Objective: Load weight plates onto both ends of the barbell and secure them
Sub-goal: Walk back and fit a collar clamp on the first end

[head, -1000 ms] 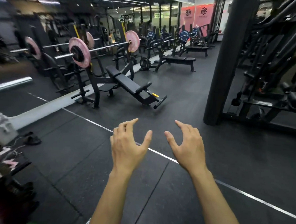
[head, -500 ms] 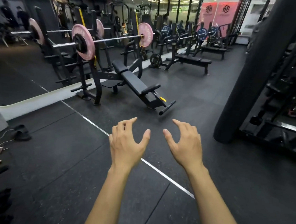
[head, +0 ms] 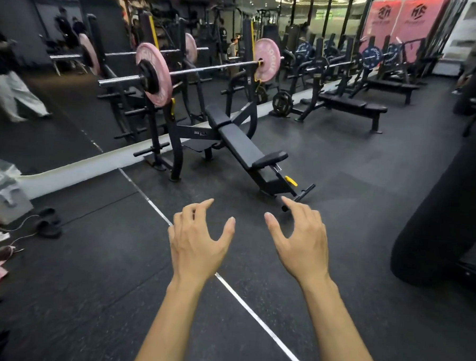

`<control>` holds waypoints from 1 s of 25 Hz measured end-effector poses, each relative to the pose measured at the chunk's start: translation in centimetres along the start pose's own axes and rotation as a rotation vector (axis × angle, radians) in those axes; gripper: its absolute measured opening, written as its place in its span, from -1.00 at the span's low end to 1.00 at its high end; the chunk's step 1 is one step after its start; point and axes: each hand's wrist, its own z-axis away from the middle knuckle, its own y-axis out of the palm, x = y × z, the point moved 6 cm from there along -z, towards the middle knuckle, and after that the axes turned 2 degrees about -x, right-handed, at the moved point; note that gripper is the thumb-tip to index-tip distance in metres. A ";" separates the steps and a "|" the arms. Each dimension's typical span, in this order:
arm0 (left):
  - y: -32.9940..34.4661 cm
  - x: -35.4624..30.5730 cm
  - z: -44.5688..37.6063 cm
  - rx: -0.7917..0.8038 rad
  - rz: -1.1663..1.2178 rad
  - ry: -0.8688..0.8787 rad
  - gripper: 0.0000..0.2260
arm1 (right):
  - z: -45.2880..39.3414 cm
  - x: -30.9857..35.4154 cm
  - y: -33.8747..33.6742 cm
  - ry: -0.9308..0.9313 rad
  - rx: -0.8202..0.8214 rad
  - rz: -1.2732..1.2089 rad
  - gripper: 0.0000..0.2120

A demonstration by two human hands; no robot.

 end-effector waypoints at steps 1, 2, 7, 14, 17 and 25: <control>1.5 0.4 -2.0 -0.003 -0.036 -0.018 -0.46 | -2.4 -0.7 2.2 -0.016 0.024 -0.020 -0.51; 2.7 0.8 -4.0 -0.005 -0.076 -0.034 -0.46 | -4.9 -1.2 4.2 -0.028 0.054 -0.038 -0.50; 2.6 5.8 -13.2 -0.160 -0.266 -0.177 -0.45 | -15.9 1.5 15.5 -0.176 0.236 -0.187 -0.49; -2.3 18.7 -18.8 -0.341 -0.492 -0.469 -0.43 | -19.4 14.9 33.1 -0.434 0.497 -0.426 -0.45; -2.8 25.2 -21.5 -0.362 -0.502 -0.576 -0.44 | -20.7 18.6 40.0 -0.506 0.539 -0.428 -0.46; -5.2 38.6 -36.4 -0.487 -0.441 -0.643 -0.47 | -30.7 29.3 55.1 -0.540 0.575 -0.512 -0.48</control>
